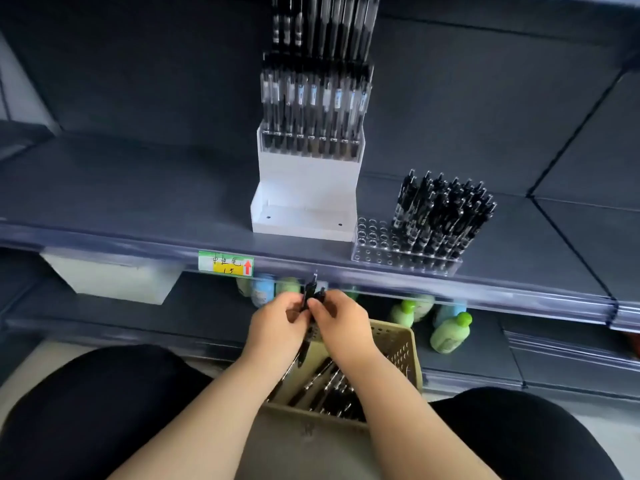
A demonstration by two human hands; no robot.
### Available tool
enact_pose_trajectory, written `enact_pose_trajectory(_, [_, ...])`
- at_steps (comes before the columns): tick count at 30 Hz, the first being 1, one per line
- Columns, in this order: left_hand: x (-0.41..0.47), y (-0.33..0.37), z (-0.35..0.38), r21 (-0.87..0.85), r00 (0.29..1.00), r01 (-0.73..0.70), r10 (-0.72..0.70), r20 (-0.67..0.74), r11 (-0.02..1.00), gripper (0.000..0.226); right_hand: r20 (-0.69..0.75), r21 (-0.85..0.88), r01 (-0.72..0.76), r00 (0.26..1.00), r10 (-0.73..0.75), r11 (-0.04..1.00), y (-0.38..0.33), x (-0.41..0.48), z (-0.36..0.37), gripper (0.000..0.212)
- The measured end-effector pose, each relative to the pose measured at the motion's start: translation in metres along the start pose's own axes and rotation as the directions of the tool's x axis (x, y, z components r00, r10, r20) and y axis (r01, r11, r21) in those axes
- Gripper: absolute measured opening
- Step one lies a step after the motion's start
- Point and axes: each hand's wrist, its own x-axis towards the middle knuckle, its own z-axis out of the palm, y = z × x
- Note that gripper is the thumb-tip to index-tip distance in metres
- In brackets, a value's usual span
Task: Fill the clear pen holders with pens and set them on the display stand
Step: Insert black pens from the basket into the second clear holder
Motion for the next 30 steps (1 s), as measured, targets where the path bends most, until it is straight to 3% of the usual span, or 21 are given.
enact_pose_trajectory(5, [0.019, 0.045, -0.021, -0.130, 0.991, -0.130, 0.123, -0.055, 0.983, 0.015, -0.146, 0.038, 0.160, 0.977, -0.153, 0.986, -0.041, 0.014, -0.067, 0.012])
enact_pose_trajectory(11, [0.059, 0.108, -0.026, -0.224, 0.948, -0.317, 0.308, -0.074, 0.922, 0.019, -0.388, -0.058, 0.251, 0.886, -0.253, 0.966, -0.079, 0.050, -0.150, 0.005])
enact_pose_trajectory(17, [0.089, 0.143, -0.018, -0.288, 0.890, -0.448, 0.453, -0.051, 0.847, 0.019, -0.382, -0.311, 0.206, 0.867, -0.321, 0.928, -0.078, 0.071, -0.175, 0.003])
enact_pose_trajectory(22, [0.099, 0.137, -0.004, -0.344, 0.920, -0.386, 0.385, -0.073, 0.856, 0.017, -0.368, -0.456, 0.170, 0.858, -0.359, 0.874, -0.062, 0.085, -0.169, 0.016])
enact_pose_trajectory(30, [0.103, 0.135, 0.006, -0.405, 0.934, -0.337, 0.355, -0.032, 0.850, 0.016, -0.363, -0.452, 0.180, 0.857, -0.365, 0.873, -0.062, 0.089, -0.177, 0.013])
